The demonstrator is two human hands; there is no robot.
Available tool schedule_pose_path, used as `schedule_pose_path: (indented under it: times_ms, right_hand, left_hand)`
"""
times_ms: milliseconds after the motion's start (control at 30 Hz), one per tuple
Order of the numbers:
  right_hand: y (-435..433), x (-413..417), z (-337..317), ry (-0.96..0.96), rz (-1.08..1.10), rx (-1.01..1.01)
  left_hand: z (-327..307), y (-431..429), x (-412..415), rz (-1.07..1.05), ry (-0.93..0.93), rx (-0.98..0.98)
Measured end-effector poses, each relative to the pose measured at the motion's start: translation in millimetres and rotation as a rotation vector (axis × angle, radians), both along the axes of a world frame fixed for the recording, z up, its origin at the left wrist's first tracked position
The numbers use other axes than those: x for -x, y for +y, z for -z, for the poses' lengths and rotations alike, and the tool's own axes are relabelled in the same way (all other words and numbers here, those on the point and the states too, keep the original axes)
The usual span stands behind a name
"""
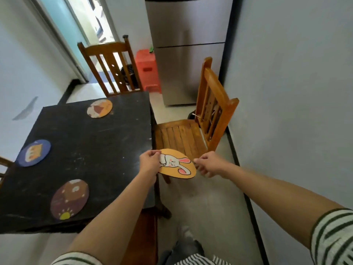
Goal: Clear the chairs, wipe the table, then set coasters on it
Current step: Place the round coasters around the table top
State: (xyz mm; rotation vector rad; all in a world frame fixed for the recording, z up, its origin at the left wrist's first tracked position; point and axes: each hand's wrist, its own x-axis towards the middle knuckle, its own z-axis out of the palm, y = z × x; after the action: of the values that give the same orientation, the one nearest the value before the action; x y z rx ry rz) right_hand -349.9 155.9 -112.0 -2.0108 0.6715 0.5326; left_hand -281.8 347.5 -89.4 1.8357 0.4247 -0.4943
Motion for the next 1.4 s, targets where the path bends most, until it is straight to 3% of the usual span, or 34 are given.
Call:
schedule_pose_path:
  times_ms: [400, 733, 933, 1133, 1400]
  right_hand:
    - [-4.7, -175.3, -0.4, 0.162, -0.001, -0.306]
    - [4.3, -320.0, 20.1, 0.108, -0.43, -0.108]
    - [44.9, -356.1, 45.1, 0.066, -0.67, 0.018]
    - [83.2, -387.6, 70.0, -0.023, -0.879, 0.166]
    - [107.9, -445.5, 102.2, -0.129, -0.943, 0.399]
  left_hand:
    - [-7.1, 5.2, -120.5, -0.178, 0.106, 0.039]
    - [18.5, 8.6, -179.8, -0.438, 0.229, 0.016]
    - [45.7, 25.4, -172.3, -0.597, 0.304, -0.056]
    - [72.2, 48.7, -180.6, -0.552, 0.381, -0.121]
    - [116.8, 64.4, -233.1, -0.353, 0.32, -0.122]
